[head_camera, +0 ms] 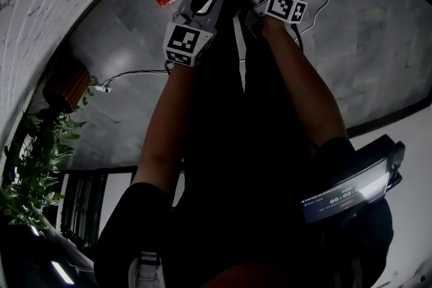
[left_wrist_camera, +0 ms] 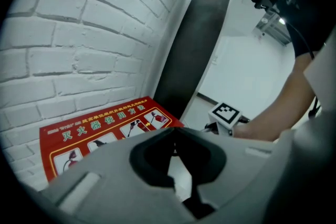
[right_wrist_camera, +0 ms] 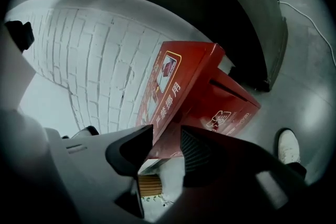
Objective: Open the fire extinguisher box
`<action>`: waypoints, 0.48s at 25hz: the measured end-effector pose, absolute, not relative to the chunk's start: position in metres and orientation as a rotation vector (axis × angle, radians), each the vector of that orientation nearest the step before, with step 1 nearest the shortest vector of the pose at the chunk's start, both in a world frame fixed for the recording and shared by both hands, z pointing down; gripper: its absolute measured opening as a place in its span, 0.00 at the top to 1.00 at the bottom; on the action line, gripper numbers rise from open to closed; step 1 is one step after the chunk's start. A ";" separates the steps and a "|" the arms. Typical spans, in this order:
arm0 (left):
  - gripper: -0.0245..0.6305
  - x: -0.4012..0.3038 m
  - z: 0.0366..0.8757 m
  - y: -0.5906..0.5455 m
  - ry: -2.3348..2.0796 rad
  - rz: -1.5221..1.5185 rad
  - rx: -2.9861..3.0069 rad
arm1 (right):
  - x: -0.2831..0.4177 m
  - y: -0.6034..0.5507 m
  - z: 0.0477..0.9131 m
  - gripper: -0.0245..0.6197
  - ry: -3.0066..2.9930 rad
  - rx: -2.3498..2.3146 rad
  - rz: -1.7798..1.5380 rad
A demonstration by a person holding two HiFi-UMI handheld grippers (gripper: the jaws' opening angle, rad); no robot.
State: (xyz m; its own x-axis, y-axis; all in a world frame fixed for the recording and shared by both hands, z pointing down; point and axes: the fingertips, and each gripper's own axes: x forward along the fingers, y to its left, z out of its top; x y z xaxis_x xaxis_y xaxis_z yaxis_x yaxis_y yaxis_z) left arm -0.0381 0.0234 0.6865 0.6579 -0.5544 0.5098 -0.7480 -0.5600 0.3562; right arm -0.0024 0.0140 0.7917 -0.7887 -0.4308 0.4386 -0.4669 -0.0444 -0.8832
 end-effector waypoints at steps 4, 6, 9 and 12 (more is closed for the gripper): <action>0.96 -0.038 0.684 0.025 -1.006 0.455 2.324 | -0.003 0.008 0.794 0.72 -2.146 1.032 2.052; 0.96 -0.039 0.683 0.024 -1.011 0.449 2.326 | -0.003 0.007 0.797 0.72 -2.134 1.045 2.061; 0.96 -0.042 0.683 0.023 -1.023 0.441 2.319 | -0.002 0.006 0.802 0.78 -2.105 1.065 2.083; 0.96 -0.045 0.682 0.022 -1.036 0.435 2.311 | -0.002 0.005 0.801 0.79 -2.092 1.070 2.108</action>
